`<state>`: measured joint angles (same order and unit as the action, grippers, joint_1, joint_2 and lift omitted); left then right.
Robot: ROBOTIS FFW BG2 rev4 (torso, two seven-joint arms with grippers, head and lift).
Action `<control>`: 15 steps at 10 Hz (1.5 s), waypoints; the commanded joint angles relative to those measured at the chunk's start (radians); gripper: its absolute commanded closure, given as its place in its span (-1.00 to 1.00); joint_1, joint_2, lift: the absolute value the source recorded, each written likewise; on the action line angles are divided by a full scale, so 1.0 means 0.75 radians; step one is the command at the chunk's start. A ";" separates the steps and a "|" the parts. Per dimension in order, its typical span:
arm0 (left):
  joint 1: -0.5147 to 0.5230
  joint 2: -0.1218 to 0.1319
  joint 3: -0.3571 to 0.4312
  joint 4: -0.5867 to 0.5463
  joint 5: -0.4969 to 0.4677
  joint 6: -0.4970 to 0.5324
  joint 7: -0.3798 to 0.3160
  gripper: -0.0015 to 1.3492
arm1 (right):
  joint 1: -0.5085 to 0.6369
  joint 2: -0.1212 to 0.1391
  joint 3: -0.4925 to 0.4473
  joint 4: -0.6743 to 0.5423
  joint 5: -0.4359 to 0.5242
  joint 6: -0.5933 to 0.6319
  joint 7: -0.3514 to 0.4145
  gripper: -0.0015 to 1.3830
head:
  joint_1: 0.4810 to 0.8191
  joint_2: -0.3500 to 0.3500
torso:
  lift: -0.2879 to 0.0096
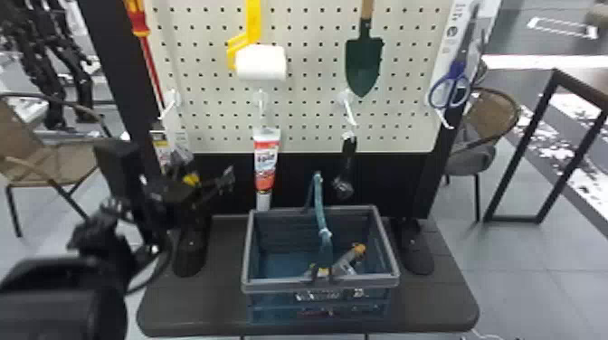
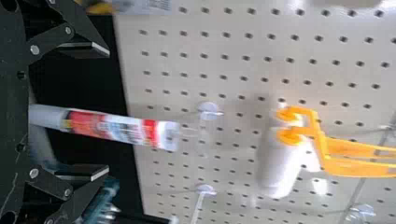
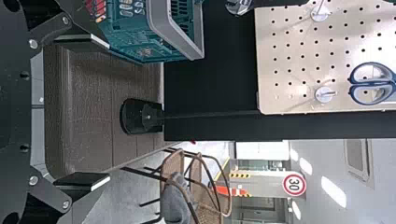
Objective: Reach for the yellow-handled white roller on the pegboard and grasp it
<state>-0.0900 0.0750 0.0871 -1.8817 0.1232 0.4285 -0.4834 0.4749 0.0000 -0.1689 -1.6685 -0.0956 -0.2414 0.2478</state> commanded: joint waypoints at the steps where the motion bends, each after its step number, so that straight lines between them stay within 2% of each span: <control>1: -0.125 0.017 0.000 -0.015 0.018 0.100 -0.020 -0.41 | -0.005 0.001 0.002 -0.001 0.003 0.005 0.001 -0.57 | -0.60 0.00 | 0.26; 5: -0.420 0.066 0.043 -0.005 0.044 0.263 -0.137 -0.41 | -0.028 0.001 0.015 0.001 0.015 0.023 0.003 -0.57 | -0.60 0.00 | 0.26; 6: -0.498 0.121 0.017 0.036 0.085 0.269 -0.141 -0.42 | -0.038 0.001 0.015 0.005 0.017 0.025 0.009 -0.57 | -0.60 0.00 | 0.26; 7: -0.565 0.164 -0.014 0.095 0.192 0.286 -0.143 -0.42 | -0.042 0.001 0.019 0.007 0.017 0.025 0.011 -0.57 | -0.60 0.00 | 0.26; 8: -0.622 0.188 -0.045 0.167 0.294 0.267 -0.159 -0.42 | -0.046 0.001 0.021 0.012 0.017 0.025 0.011 -0.57 | -0.60 0.00 | 0.26; 9: -0.674 0.215 -0.075 0.208 0.331 0.269 -0.172 -0.42 | -0.056 0.001 0.021 0.016 0.017 0.025 0.013 -0.57 | -0.60 0.00 | 0.26; 10: -0.708 0.237 -0.108 0.257 0.457 0.269 -0.174 -0.43 | -0.067 0.001 0.021 0.018 0.019 0.025 0.015 -0.57 | -0.60 0.00 | 0.26; 12: -0.778 0.274 -0.179 0.292 0.554 0.278 -0.178 -0.44 | -0.071 0.001 0.021 0.026 0.017 0.025 0.015 -0.57 | -0.60 0.00 | 0.26; 13: -0.807 0.289 -0.235 0.341 0.701 0.267 -0.180 -0.44 | -0.077 0.001 0.025 0.030 0.017 0.025 0.015 -0.57 | -0.60 0.00 | 0.26; 15: -0.829 0.299 -0.308 0.339 0.750 0.286 -0.184 -0.41 | -0.083 0.001 0.027 0.034 0.013 0.025 0.017 -0.57 | -0.60 0.00 | 0.26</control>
<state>-0.7069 0.2957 -0.1271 -1.6296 0.6708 0.6376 -0.6210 0.4138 0.0000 -0.1495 -1.6430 -0.0855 -0.2224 0.2599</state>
